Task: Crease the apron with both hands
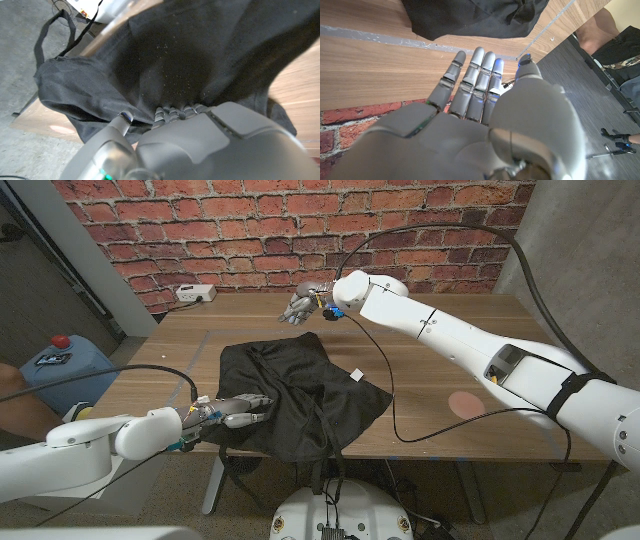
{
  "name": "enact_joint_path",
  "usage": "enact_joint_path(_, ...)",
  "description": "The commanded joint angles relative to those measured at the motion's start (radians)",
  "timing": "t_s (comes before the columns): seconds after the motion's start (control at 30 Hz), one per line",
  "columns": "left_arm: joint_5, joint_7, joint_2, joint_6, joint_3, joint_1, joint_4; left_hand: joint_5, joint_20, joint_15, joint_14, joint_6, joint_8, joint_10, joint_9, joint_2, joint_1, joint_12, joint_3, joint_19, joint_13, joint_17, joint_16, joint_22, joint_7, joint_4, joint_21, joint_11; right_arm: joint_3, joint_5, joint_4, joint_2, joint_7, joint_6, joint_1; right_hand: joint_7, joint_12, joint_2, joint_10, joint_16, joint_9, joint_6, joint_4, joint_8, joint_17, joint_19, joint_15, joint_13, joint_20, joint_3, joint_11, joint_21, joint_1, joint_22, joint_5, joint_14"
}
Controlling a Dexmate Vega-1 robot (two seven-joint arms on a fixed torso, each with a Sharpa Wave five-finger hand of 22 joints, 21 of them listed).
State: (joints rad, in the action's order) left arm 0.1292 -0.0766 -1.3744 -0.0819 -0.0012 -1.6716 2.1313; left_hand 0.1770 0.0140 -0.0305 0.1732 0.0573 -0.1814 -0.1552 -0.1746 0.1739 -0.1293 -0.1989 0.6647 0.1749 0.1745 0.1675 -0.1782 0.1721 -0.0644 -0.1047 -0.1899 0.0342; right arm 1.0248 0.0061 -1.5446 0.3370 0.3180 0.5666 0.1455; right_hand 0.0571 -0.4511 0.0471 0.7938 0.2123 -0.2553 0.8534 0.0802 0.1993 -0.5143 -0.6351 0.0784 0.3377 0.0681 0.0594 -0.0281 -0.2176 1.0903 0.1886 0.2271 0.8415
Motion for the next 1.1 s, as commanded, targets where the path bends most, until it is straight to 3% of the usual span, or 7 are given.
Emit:
enact_joint_path(0.03,0.146,-0.178,0.221,0.036,-0.278,-0.115,0.052,0.001,-0.001,-0.004,0.042,-0.006,-0.003,0.001,-0.005,0.001,-0.007,0.001,0.000,-0.003,0.004,-0.001,-0.001,0.002,-0.005,0.007,-0.007,0.000,-0.010,0.007,-0.028,0.020,-0.007,0.002,0.014,0.002,0.006,0.003,-0.003,0.006,0.000,-0.004,0.007,-0.002,0.000,0.002,0.001,0.001,0.000,0.001,0.001,0.003,-0.005,0.001,0.004,-0.003)
enact_joint_path(0.47,0.218,-0.252,0.339,0.073,-0.278,-0.068,0.066,0.001,-0.002,-0.003,0.038,-0.009,-0.004,0.006,-0.005,0.000,-0.010,0.000,-0.001,-0.005,0.004,-0.001,-0.001,0.002,-0.006,0.010,-0.007,0.001,-0.010,0.008,-0.034,0.023,-0.012,0.003,0.020,-0.001,0.012,0.004,-0.003,0.009,0.002,-0.005,0.010,0.000,0.002,0.000,-0.001,-0.004,0.002,0.001,-0.001,0.001,-0.005,0.001,0.004,-0.005)
enact_joint_path(0.77,0.220,-0.241,0.364,0.103,-0.229,0.001,0.040,0.001,-0.003,-0.003,0.037,-0.010,-0.004,0.006,-0.005,0.000,-0.011,0.000,-0.001,-0.006,0.004,-0.001,0.000,0.002,-0.005,0.011,-0.007,-0.001,-0.022,0.010,-0.047,0.028,-0.040,0.019,0.036,-0.003,0.017,0.009,-0.005,0.012,0.004,-0.010,0.010,-0.001,0.001,0.001,0.002,-0.007,0.002,0.001,0.000,0.001,-0.008,0.001,0.004,-0.008)
enact_joint_path(1.03,0.215,-0.203,0.357,0.117,-0.157,0.083,0.007,0.001,-0.002,-0.004,0.035,-0.012,-0.004,0.008,-0.005,0.001,-0.013,0.000,-0.002,-0.007,0.004,-0.001,-0.001,0.002,-0.004,0.012,-0.007,-0.001,-0.036,0.007,-0.063,0.049,-0.072,0.020,0.057,-0.017,0.022,0.012,-0.004,0.013,0.007,-0.011,0.008,0.001,-0.001,0.006,0.016,-0.011,0.001,-0.002,0.010,0.002,-0.019,0.002,0.002,-0.021)
enact_joint_path(1.1,0.211,-0.195,0.352,0.118,-0.137,0.102,0.000,0.001,-0.003,-0.006,0.035,-0.013,-0.004,0.009,-0.005,0.001,-0.013,0.000,-0.002,-0.008,0.004,-0.001,-0.001,0.002,-0.004,0.012,-0.007,-0.001,-0.043,0.008,-0.067,0.056,-0.078,0.015,0.064,-0.023,0.026,0.027,-0.003,0.013,0.009,-0.011,-0.009,0.002,-0.002,0.009,0.021,-0.014,-0.003,-0.006,0.012,0.002,-0.047,0.002,-0.001,-0.031)
